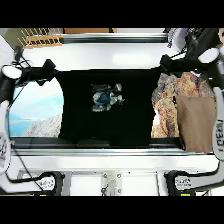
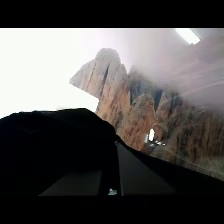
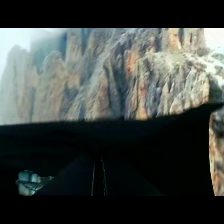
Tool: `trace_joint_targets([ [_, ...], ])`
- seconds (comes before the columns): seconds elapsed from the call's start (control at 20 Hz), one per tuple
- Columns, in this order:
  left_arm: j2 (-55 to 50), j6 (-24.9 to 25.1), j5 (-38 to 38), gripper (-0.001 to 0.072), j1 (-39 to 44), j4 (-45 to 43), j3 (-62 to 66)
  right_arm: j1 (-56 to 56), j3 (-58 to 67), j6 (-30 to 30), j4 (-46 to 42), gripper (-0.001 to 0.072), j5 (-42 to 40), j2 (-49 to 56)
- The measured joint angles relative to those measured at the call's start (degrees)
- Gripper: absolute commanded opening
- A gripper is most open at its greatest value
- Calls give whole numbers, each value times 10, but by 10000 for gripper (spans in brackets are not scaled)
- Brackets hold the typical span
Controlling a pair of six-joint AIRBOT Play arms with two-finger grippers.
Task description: Fold the clothes and pants, and hang the long-sleeved shirts on hangers.
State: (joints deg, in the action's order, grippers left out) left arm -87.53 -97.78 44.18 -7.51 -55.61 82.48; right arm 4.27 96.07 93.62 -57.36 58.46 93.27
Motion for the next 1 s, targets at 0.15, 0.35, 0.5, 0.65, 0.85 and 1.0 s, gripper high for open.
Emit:
trace_joint_targets([
  [0.15, -84, 4, -16, 14, 11, 0, 65, -7, 5, -4, -1, 17, -50, 44],
  [0.35, -154, 6, 8, 13, 15, 0, 140, -13, 8, -6, -19, 17, -80, 67],
  [0.5, -172, 6, 39, 13, 15, -8, 162, -17, 6, -6, -53, 17, -66, 66],
  [0.65, -176, 6, 70, 13, 19, -31, 162, -32, -18, -6, -105, 17, -40, 51],
  [0.85, -149, -3, 75, 13, 23, -63, 89, -54, -84, 4, -148, 18, -24, 26],
  [1.0, -123, -12, 56, 13, 19, -70, 11, -63, -125, 10, -161, 18, -17, 19],
])
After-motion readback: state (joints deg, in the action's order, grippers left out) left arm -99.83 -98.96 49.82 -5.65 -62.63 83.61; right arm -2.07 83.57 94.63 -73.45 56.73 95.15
